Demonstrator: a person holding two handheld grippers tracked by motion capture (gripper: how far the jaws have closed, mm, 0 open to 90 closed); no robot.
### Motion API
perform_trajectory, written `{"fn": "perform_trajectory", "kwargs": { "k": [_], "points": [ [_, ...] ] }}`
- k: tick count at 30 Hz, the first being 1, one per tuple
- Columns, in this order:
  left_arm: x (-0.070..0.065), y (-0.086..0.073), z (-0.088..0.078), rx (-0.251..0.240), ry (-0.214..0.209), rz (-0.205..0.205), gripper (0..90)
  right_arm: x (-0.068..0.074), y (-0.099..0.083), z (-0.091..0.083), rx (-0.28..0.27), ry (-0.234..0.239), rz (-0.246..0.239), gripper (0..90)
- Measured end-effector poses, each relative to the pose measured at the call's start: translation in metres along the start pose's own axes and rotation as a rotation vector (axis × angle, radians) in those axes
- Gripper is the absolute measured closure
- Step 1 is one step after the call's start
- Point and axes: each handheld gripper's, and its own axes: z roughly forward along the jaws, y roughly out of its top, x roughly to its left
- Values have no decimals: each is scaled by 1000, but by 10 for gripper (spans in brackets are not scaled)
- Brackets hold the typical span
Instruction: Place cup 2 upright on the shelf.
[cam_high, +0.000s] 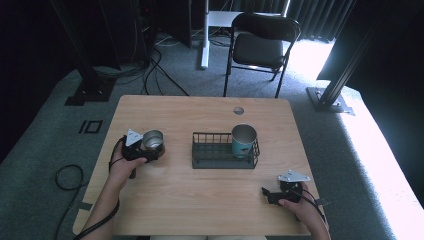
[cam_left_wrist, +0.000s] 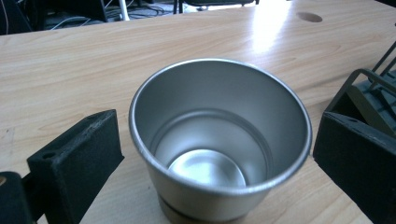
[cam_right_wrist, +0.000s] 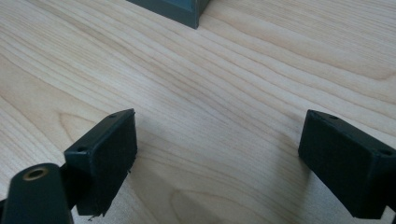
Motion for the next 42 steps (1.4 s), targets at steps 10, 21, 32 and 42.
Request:
{"fn": "perform_trajectory", "kwargs": {
  "k": [10, 21, 32, 42],
  "points": [
    [-1, 3, 9, -14, 10, -6, 18, 0, 0, 0, 0, 1, 1, 111],
    [1, 4, 16, -7, 19, -2, 18, 0, 0, 0, 0, 0, 1, 112],
    [-2, 3, 21, 0, 12, 0, 92, 0, 0, 0, 0, 0, 1, 112],
    [-2, 3, 19, -5, 3, 6, 140, 0, 0, 0, 0, -3, -2, 112]
  ]
}}
